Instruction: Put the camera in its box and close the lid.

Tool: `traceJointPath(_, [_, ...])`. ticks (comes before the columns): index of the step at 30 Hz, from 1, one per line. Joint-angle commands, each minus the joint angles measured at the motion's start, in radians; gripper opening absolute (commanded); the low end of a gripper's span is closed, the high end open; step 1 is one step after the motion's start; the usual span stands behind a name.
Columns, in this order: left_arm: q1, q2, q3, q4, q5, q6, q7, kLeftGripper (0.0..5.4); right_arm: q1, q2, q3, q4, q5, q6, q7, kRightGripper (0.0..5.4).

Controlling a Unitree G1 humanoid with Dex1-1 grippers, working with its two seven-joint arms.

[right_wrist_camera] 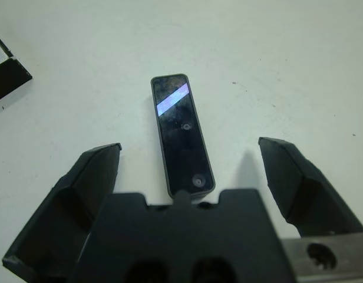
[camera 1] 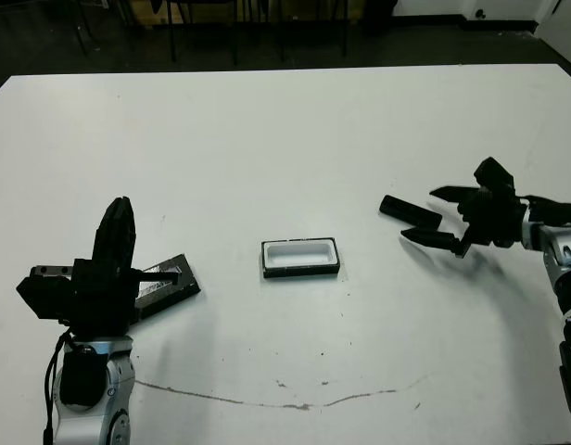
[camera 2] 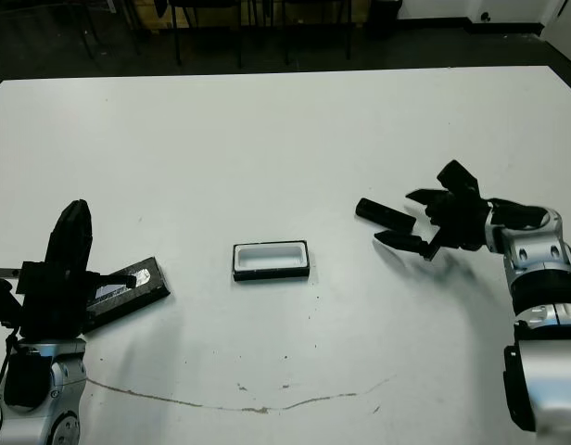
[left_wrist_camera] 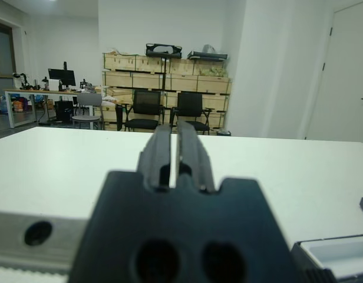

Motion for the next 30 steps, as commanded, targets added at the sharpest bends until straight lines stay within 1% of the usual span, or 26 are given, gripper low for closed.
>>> traceJointPath(1, [0.009,0.008,0.006,0.021,-0.001,0.006,0.0,0.0,-0.006,0.018,-0.013,0.03,0.002,0.033,0.007,5.37])
traceJointPath(6, [0.011,0.007,0.004,0.018,-0.013,0.011,-0.005,0.0,0.001,0.029,-0.026,0.042,0.004,0.041,0.006,5.37])
traceJointPath(10, [0.011,0.009,0.004,0.017,-0.014,0.013,-0.004,0.0,0.009,0.038,-0.047,0.029,0.022,0.129,-0.012,5.37])
traceJointPath(12, [0.012,0.009,0.003,0.016,-0.012,0.016,-0.003,0.0,0.016,0.043,-0.059,0.02,0.033,0.149,-0.011,5.37])
traceJointPath(14, [0.013,0.009,0.001,0.012,-0.006,0.019,0.001,0.0,0.019,0.045,-0.052,0.013,0.023,0.155,-0.015,5.28])
traceJointPath(16, [0.013,0.009,0.001,0.014,-0.001,0.015,0.0,0.0,0.024,0.045,-0.041,0.004,0.008,0.146,-0.028,5.08])
traceJointPath(18, [0.013,0.009,0.001,0.016,-0.002,0.009,-0.003,0.0,0.025,0.045,-0.035,0.009,0.001,0.146,-0.032,4.77])
traceJointPath(20, [0.012,0.009,0.002,0.018,0.0,0.005,-0.003,0.0,0.018,0.047,-0.029,0.013,-0.006,0.177,-0.045,4.42])
traceJointPath(21, [0.012,0.009,0.003,0.018,-0.001,0.006,-0.002,0.0,0.017,0.047,-0.023,0.015,-0.012,0.176,-0.048,4.24])
traceJointPath(26, [0.013,0.006,0.003,0.015,-0.009,0.012,-0.001,0.0,0.013,0.039,-0.003,0.037,-0.036,0.117,-0.041,3.31])
traceJointPath(30, [0.013,0.008,0.005,0.012,-0.009,0.015,0.0,0.0,-0.001,0.028,0.021,0.059,-0.058,0.1,-0.019,2.59])
